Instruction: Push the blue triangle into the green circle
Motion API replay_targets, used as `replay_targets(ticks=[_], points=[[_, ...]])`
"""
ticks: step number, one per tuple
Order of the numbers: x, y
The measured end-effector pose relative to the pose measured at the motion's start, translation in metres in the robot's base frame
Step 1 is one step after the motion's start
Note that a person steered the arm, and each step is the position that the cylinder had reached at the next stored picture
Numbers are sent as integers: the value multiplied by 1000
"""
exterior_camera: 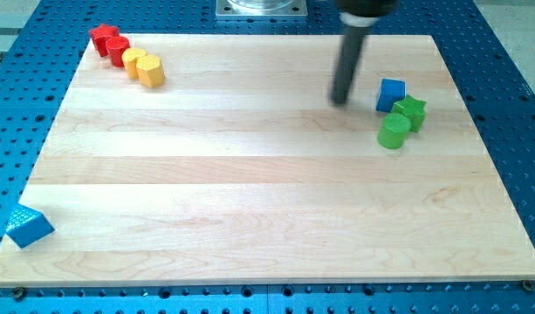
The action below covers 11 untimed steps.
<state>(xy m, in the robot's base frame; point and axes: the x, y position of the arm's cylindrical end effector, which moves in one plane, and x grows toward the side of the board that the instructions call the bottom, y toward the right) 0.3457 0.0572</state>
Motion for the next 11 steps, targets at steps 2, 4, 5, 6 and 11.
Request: replay_targets(ticks=[2, 4, 5, 6, 11], points=[[38, -294], [109, -362], [213, -362], [239, -361], [130, -277]])
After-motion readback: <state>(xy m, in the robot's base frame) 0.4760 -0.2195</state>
